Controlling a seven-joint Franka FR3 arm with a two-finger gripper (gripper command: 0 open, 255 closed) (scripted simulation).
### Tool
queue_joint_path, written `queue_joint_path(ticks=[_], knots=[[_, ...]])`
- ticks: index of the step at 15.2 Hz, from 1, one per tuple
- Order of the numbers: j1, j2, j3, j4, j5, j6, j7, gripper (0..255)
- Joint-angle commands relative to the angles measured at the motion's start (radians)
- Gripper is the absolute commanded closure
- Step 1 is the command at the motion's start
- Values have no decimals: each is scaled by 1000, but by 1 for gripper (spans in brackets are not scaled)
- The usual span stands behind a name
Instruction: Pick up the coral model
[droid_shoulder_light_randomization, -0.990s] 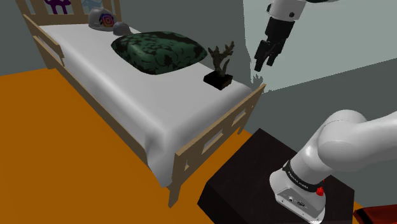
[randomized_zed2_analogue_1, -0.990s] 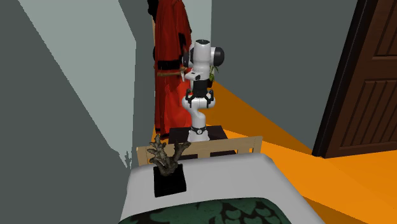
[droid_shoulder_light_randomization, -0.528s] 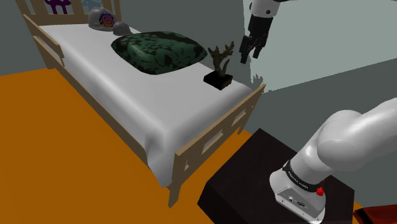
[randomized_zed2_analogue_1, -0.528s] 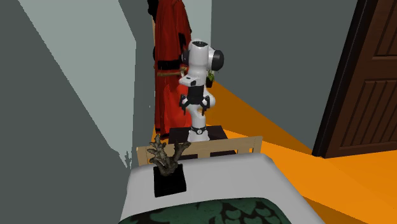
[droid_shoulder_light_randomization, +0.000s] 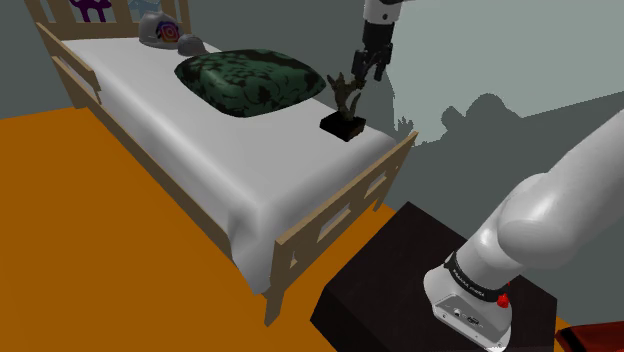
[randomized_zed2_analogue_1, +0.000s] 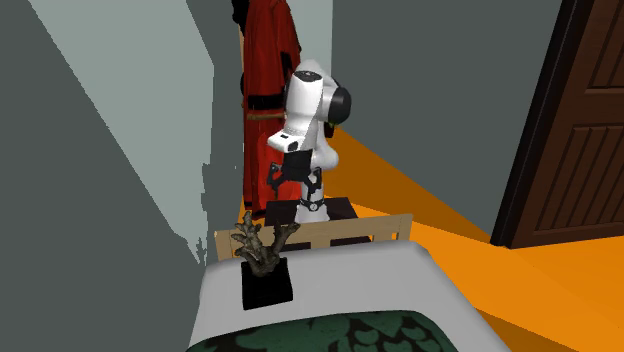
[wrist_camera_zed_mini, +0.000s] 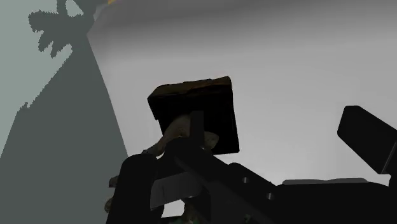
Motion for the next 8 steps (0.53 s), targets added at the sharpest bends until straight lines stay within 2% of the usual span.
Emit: queue_joint_path(ticks=[1,8], knots=[[-2,80,-4,86,-4,-8,-12,0],[-24,383,-20,445,-7,-65,-67,0]])
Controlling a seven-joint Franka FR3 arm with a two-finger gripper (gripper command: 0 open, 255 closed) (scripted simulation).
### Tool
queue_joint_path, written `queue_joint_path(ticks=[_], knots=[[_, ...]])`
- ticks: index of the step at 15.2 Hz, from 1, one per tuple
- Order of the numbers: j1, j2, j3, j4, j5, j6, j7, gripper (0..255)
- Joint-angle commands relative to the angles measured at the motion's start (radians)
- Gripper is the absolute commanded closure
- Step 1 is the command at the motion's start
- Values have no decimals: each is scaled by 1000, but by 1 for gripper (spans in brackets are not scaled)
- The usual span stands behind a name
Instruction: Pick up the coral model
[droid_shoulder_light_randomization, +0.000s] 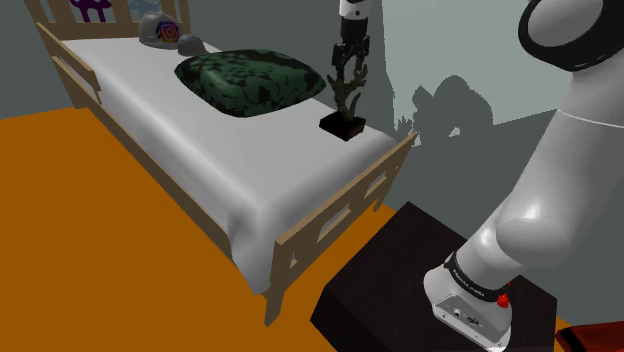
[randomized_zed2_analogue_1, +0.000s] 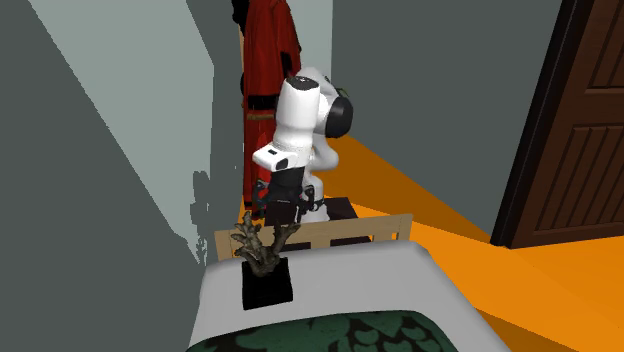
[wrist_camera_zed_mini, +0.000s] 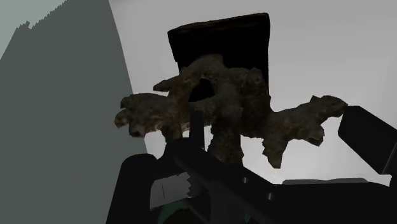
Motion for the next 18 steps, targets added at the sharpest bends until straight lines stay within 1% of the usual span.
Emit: queue_joint_path(ticks=[1,3,5,7,12,14,15,16,17,18], knots=[[-10,102,-6,131,-1,-34,-18,0],[-18,206,-11,274,2,-73,-37,0],[-17,308,-31,422,14,-119,-58,0],[7,303,-64,384,29,-87,-60,0],[102,305,-194,300,91,-12,-80,0],[137,311,-244,291,116,-3,-92,0],[142,308,-242,292,115,-5,-85,255],[140,292,-246,268,112,2,-92,255],[158,272,-244,251,106,1,-73,255],[163,290,-239,252,111,18,-67,255]])
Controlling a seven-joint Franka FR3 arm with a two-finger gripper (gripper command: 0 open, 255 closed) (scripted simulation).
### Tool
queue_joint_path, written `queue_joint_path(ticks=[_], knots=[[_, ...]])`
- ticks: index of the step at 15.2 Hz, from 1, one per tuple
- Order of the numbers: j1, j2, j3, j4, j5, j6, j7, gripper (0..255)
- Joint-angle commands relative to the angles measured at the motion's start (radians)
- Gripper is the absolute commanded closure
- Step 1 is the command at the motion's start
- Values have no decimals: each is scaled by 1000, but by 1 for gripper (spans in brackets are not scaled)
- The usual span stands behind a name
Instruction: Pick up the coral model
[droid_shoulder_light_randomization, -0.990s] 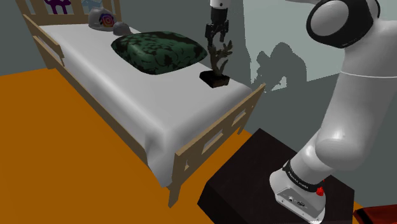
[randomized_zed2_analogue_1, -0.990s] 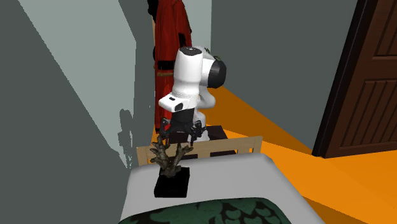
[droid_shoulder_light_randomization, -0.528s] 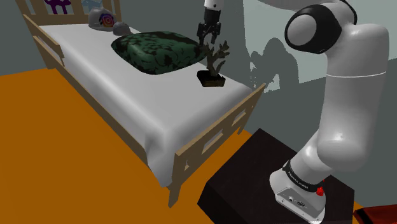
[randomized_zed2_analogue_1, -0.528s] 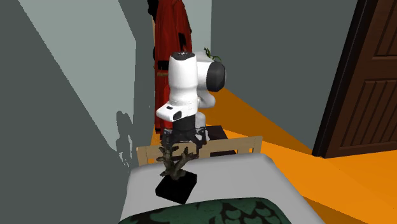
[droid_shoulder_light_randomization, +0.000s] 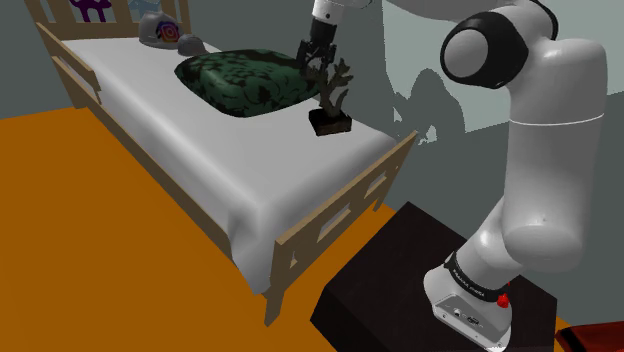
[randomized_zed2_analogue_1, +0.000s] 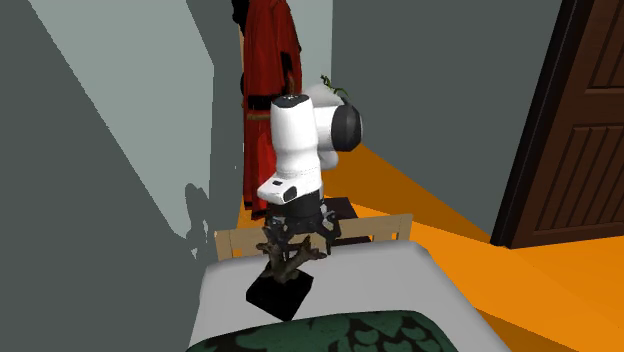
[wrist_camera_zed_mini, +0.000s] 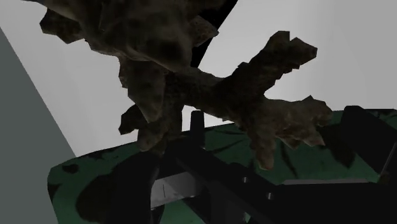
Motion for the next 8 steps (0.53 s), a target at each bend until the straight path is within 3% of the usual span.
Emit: queue_joint_path(ticks=[1,4,5,6,8], knots=[[-12,50,-1,46,-306,-58,6,255],[-11,-6,-11,28,-320,-94,-1,255],[-29,26,-10,56,-310,-92,-13,255],[28,18,-72,-33,-286,-21,-39,255],[74,34,-148,-2,-244,-49,-64,255]])
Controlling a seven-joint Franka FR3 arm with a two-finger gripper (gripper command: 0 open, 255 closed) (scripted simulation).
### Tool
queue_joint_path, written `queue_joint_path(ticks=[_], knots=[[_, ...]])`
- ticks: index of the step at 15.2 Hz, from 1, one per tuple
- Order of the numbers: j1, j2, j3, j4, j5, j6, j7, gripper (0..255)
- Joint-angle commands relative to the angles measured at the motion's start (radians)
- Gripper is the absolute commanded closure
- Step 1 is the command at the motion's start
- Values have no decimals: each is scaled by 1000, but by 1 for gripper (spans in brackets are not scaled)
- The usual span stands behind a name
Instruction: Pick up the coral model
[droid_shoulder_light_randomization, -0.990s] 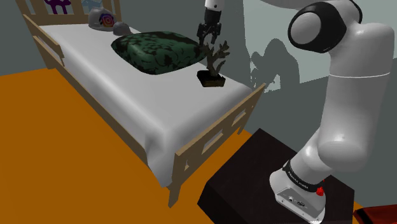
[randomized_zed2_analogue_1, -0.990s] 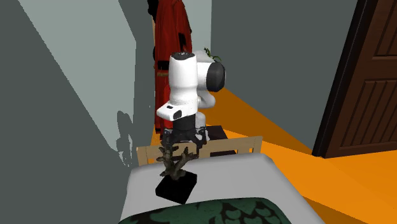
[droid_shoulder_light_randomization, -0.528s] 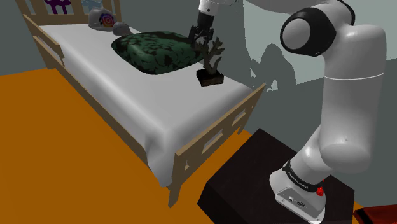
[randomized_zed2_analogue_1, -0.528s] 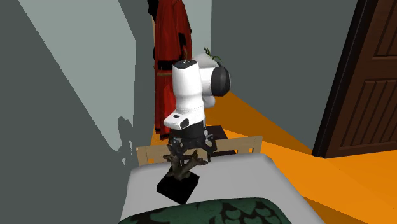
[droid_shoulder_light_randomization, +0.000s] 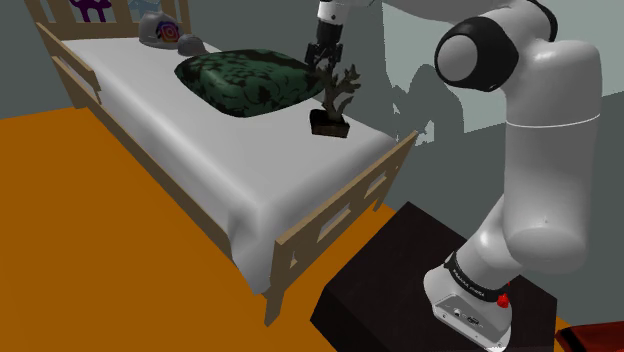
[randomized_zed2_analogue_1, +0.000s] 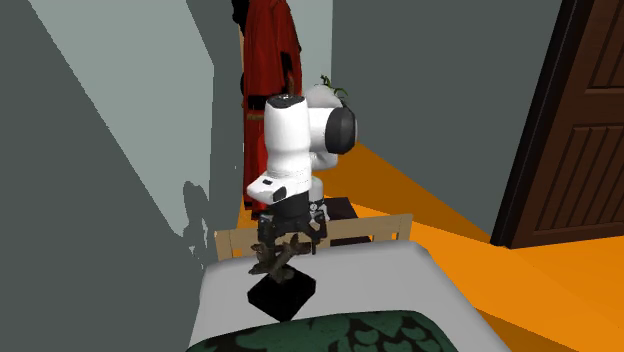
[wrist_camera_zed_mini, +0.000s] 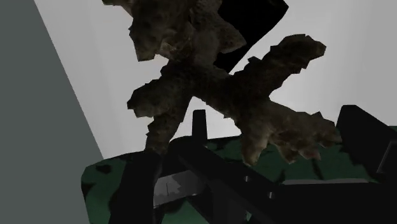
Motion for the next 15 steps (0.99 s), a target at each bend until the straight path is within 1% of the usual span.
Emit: queue_joint_path(ticks=[1,2,5,13,15], knots=[[45,17,-72,-6,-207,-23,-20,255],[53,23,-90,11,-196,-38,-27,255],[44,31,-92,66,-192,-83,-33,255],[-2,77,-88,256,-173,-222,-52,255],[-3,79,-88,260,-173,-225,-52,255]])
